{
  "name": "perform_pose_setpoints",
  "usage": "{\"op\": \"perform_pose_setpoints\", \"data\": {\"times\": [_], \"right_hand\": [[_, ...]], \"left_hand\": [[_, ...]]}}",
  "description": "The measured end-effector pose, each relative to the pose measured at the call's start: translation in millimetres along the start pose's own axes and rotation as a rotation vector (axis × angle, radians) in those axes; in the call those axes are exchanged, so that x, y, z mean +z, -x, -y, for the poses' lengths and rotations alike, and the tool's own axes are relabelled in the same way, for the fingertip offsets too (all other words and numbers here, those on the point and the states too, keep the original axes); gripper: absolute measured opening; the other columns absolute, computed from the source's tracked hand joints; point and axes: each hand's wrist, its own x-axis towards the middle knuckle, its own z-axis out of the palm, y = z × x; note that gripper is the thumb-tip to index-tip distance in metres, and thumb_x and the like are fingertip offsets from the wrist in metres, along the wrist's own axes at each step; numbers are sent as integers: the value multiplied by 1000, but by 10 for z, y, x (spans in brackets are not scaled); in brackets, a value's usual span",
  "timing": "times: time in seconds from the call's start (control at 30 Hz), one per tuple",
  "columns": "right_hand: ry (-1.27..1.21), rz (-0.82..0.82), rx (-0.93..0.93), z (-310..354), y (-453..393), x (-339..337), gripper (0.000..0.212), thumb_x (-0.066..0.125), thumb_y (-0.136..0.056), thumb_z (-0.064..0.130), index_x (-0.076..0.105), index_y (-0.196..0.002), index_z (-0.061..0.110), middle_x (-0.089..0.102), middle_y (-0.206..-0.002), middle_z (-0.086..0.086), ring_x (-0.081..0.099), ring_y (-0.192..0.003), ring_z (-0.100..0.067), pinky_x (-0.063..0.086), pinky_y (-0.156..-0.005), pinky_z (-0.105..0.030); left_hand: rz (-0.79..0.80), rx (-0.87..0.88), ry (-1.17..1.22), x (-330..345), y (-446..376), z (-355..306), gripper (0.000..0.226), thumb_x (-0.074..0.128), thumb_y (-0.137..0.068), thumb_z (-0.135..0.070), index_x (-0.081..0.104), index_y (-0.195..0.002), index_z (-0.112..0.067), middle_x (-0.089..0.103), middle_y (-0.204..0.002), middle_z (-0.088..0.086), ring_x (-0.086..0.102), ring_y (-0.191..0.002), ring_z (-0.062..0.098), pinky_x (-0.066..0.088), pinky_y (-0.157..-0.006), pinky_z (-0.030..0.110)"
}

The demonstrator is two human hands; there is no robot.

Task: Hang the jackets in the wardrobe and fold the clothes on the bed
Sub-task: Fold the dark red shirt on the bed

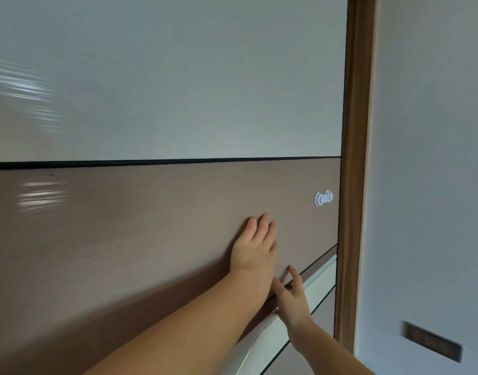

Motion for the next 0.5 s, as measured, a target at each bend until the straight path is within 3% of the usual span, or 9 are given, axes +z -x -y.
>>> {"op": "perform_pose_setpoints", "data": {"times": [0.13,0.33,0.5], "right_hand": [[-31,-14,4,6,-441,-290,72,66,-89,34,25,-149,33,47,-140,-3,49,-122,-23,39,-108,-44],[12,-12,-18,-80,-1058,-733,65,59,-94,34,24,-148,36,42,-142,-2,48,-121,-21,41,-100,-32],[88,-9,-29,-100,-1460,-1044,67,58,-93,30,23,-150,34,48,-134,-10,54,-113,-26,47,-98,-34]], "left_hand": [[-1,-6,16,25,-441,-192,65,36,-101,-40,9,-155,-16,-16,-161,11,-23,-145,36,-14,-115,50],[-20,-25,52,25,-1023,-458,65,39,-97,-36,15,-153,-17,-14,-162,8,-23,-145,33,-19,-113,47],[-25,-35,41,41,-1397,-662,67,36,-96,-35,6,-154,-19,-21,-161,7,-28,-144,31,-28,-108,45]]}}
